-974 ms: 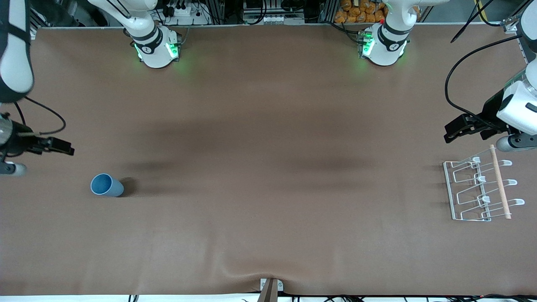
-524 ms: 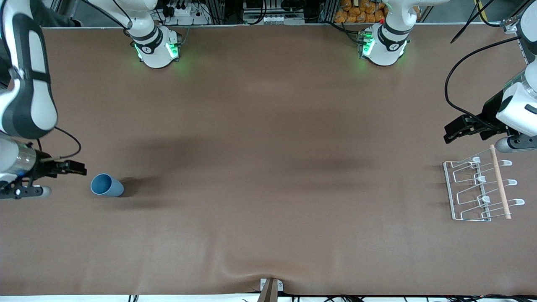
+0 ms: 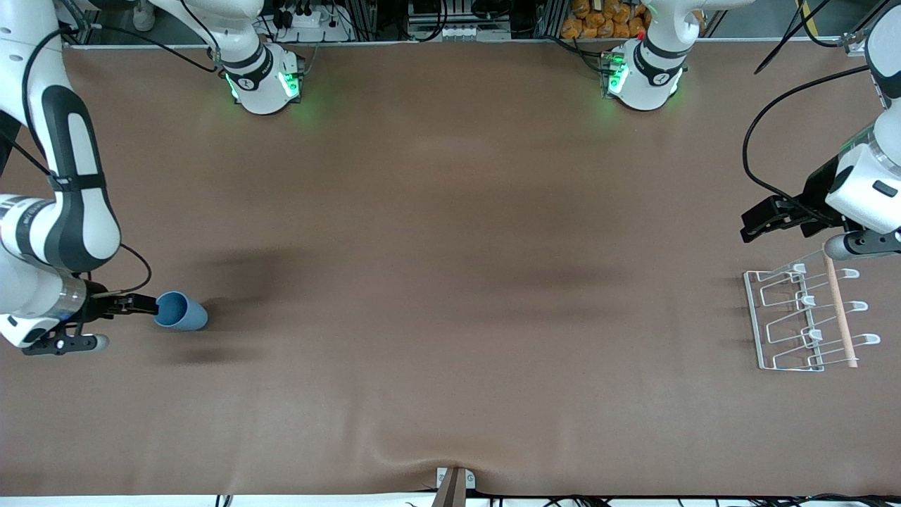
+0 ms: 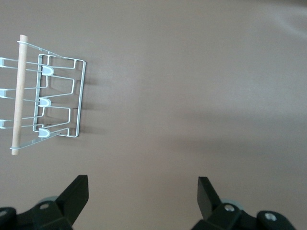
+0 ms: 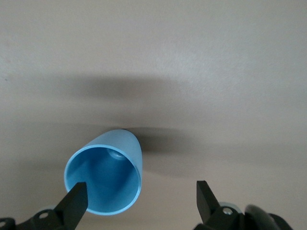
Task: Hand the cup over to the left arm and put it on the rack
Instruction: 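Lower the open right gripper around the blue cup's rim, then close the right gripper on the blue cup's rim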
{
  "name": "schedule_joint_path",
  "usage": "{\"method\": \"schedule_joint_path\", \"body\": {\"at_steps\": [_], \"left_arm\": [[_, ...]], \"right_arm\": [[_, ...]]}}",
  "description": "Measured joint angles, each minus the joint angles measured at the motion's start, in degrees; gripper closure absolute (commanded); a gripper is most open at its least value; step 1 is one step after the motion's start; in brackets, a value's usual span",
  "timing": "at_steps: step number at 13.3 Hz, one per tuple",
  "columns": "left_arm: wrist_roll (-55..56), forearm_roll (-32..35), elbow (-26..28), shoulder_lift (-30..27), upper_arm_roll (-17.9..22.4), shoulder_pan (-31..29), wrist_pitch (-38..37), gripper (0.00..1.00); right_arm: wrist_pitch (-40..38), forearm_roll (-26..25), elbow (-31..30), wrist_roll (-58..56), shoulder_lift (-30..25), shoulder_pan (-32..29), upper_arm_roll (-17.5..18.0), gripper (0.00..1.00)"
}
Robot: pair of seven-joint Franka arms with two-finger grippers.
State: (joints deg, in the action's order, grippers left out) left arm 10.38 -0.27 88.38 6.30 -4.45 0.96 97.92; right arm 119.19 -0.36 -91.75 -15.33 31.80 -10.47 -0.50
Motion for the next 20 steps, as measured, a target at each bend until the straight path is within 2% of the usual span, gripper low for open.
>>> {"method": "schedule_joint_path", "body": {"at_steps": [5, 6, 7, 8, 9, 20], "left_arm": [[0.0, 0.0, 0.0, 0.4, 0.2, 0.0, 0.0, 0.0], [0.0, 0.0, 0.0, 0.4, 0.2, 0.0, 0.0, 0.0], [0.0, 0.0, 0.0, 0.4, 0.3, 0.0, 0.0, 0.0], [-0.2, 0.0, 0.0, 0.4, 0.3, 0.0, 0.0, 0.0], [-0.6, 0.0, 0.0, 0.4, 0.3, 0.0, 0.0, 0.0], [-3.2, 0.0, -0.8, 0.5, 0.5, -0.6, -1.0, 0.0]], "right_arm": [[1.6, 0.0, 0.0, 0.0, 2.7, 0.0, 0.0, 0.0], [1.6, 0.0, 0.0, 0.0, 3.1, 0.0, 0.0, 0.09], [1.6, 0.0, 0.0, -0.1, 3.4, 0.0, 0.0, 0.35], [1.6, 0.0, 0.0, -0.1, 3.8, 0.0, 0.0, 0.77], [1.7, 0.0, 0.0, -0.2, 4.1, 0.0, 0.0, 1.0], [1.8, 0.0, 1.7, -4.3, 4.1, 0.1, 1.1, 1.0]]}}
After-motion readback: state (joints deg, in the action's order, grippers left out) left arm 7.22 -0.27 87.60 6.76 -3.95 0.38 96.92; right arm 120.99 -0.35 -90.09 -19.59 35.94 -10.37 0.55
